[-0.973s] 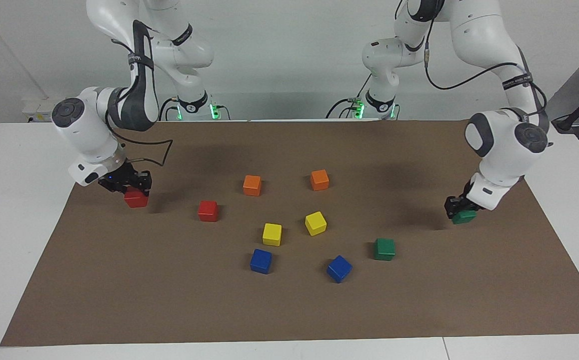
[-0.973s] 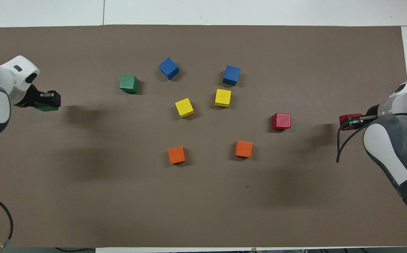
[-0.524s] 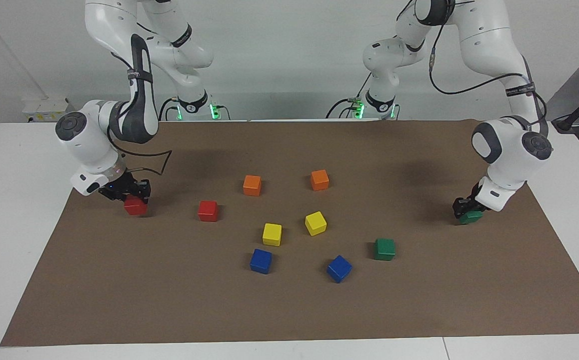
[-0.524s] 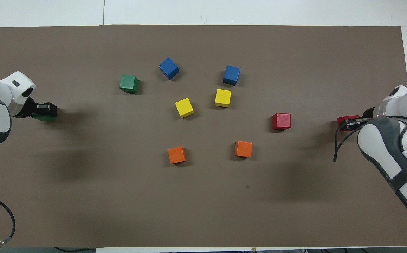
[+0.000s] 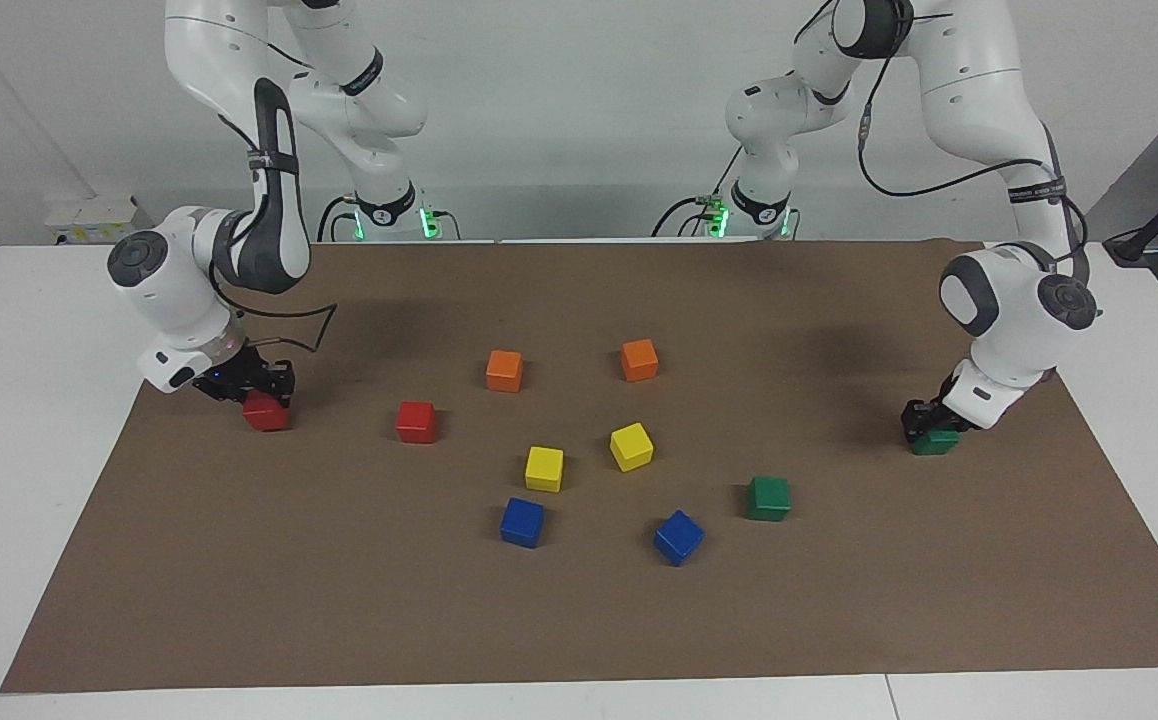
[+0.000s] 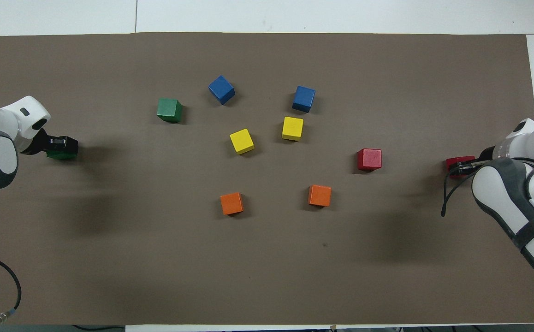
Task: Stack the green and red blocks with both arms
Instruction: 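Set the green cube outward while the right gripper carries the red cube, then reach the left gripper to green while the right gripper reaches red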
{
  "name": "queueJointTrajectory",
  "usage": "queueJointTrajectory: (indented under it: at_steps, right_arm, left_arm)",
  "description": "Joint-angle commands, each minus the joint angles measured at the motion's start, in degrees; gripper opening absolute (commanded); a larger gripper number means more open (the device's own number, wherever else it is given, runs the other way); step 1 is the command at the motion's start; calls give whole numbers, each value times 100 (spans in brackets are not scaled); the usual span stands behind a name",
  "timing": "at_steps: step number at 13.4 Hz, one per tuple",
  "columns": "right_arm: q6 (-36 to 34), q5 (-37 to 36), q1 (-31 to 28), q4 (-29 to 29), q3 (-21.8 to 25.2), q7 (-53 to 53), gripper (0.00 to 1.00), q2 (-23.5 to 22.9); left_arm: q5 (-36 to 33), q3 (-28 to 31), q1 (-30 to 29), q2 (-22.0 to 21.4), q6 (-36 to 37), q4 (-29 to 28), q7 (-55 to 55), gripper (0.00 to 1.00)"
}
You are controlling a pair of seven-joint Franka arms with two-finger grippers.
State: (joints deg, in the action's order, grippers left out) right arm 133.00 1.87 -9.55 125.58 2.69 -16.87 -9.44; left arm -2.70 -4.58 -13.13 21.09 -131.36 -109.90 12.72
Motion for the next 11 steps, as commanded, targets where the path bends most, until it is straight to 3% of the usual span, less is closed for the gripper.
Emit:
queueJointTrajectory:
  at_steps: [1,3,4,5,6,7,9,11]
  right_arm:
    - [199,-72,-109,46,-102,-132,3,-67]
    - [313,-72,-109,46,-102,-123,8,-128]
    - [340,-72,-91,46,-93,-71,22,-137]
    - [349,-72,-82,46,-102,-70,56,-137]
    - [358,-72,-65,37,-93,-53,100,-137]
    - [349,-72,-56,11,-93,-44,100,-146]
    - [262,-72,-47,-59,-93,-53,100,-155]
    - [-61,-64,-12,-173,-111,-27,100,-24]
  left_arm:
    - [-82,-52,-94,-44,22,47,187,100]
    - [-82,-61,-41,-96,582,414,178,100]
    - [-82,-78,29,-105,1055,851,169,100]
    - [-73,-104,143,-88,1486,1326,152,100]
    - [-12,-96,387,-27,1847,1809,117,100]
    - [-2,-96,642,35,2016,2127,-23,100]
    - [6,-96,1134,149,1861,2201,-977,100]
    - [24,-105,1583,306,1510,2201,-1272,100]
